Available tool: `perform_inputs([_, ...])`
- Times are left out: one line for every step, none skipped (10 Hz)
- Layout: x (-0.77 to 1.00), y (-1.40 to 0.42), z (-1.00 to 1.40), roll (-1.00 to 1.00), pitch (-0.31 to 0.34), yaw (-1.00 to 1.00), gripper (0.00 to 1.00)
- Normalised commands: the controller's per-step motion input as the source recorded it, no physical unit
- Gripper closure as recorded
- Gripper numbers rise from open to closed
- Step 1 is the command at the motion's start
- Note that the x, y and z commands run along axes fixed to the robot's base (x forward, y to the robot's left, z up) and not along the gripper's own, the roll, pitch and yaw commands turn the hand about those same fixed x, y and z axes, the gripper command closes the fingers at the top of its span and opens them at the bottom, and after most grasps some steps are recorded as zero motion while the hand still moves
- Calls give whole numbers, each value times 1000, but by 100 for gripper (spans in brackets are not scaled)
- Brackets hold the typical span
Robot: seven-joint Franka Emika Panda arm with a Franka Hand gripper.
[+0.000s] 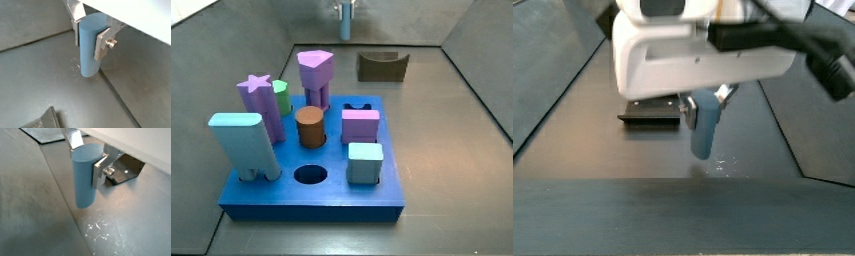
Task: Pick up the oval object. Move up. Move to above the board. Insert the oval object.
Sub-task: Move to above the board.
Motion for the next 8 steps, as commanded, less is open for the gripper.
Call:
perform_inputs([-11, -189, 1000, 204, 88, 175, 100])
perform_inputs([-10, -192, 1000, 208, 85, 176, 100])
perform_inputs([-19, -180, 1000, 189, 85, 133, 100])
perform_inputs([-21, -170, 1000, 152, 69, 98, 100])
perform_inputs([-23, -160, 1000, 121, 61, 65, 100])
perform_inputs([-25, -154, 1000, 113, 63, 52, 100])
perform_inputs([-25, -148, 1000, 113, 64, 46, 100])
perform_inputs([-27, -138, 1000, 106, 73, 40, 100])
